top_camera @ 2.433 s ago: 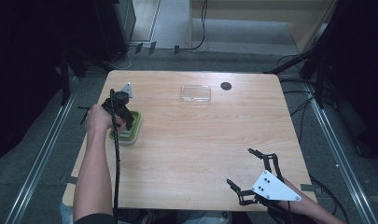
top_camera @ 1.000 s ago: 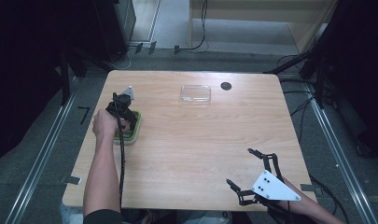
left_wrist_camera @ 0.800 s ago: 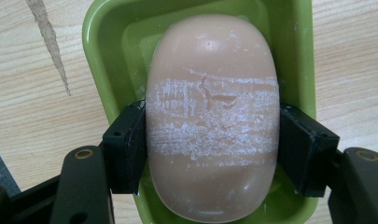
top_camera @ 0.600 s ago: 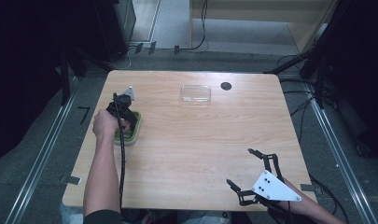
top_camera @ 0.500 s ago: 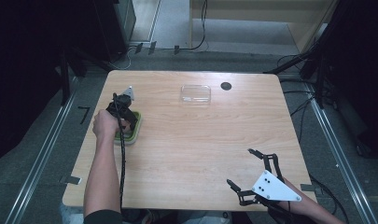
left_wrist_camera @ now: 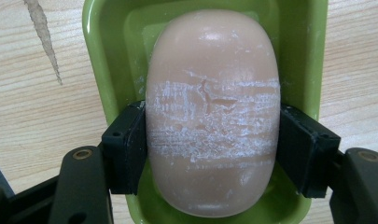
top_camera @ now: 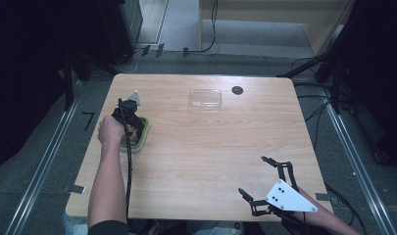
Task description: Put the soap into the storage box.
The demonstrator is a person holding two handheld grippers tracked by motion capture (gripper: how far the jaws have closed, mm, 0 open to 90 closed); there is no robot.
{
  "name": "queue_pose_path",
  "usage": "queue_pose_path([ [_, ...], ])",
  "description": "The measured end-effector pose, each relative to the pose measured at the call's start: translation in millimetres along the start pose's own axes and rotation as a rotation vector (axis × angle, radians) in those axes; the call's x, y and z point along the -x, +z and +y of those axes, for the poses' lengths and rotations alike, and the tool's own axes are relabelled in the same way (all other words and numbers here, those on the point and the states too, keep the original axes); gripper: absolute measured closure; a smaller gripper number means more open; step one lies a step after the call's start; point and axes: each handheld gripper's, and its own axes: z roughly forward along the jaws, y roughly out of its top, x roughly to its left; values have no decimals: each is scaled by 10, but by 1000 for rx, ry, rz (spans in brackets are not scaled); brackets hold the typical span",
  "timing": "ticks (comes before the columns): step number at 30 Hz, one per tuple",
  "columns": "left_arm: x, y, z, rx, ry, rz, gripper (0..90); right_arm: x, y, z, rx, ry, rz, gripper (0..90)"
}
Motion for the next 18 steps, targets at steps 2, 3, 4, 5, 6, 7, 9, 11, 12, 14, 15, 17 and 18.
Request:
queue_pose_path([
  [2, 1, 5, -1, 5, -3, -7, 325, 2, -1, -1, 0, -1, 0, 0],
  [3, 3, 5, -1, 2, -4, -7, 323, 0, 2, -1, 1, -1, 1, 0],
  [4, 4, -3, -2, 6, -3, -7, 320, -1, 4, 0, -3, -3, 2, 0],
  [5, 7, -10, -3, 7, -2, -4, 315, -2, 7, 1, -3, -5, 3, 0],
  [6, 9, -18, -5, 6, -1, -3, 309, -1, 7, 1, -2, -8, 3, 0],
  [7, 12, -28, -8, 10, -3, -1, 304, -3, 6, 1, -4, -5, 4, 0],
  [9, 8, -45, -13, 9, -4, -2, 294, -1, 2, -2, -1, -2, 2, 0],
  [11, 13, -69, -18, 6, -4, 4, 278, 1, -6, -4, -2, -1, 0, 0],
  [12, 17, -85, -22, 12, -5, 8, 257, 2, -9, -5, -3, -3, 0, 0],
  [14, 31, -120, -28, 7, -3, 13, 157, 5, -13, -9, -4, -4, -3, 0],
  [15, 39, -137, -37, 13, -2, 6, 144, 7, -16, -10, -4, -3, -3, 0],
  [17, 53, -174, -54, 11, 4, 12, 157, 6, -17, -9, -4, -3, -4, 0],
  [18, 56, -189, -62, 12, 8, 8, 144, 4, -16, -7, -5, -3, -3, 0],
])
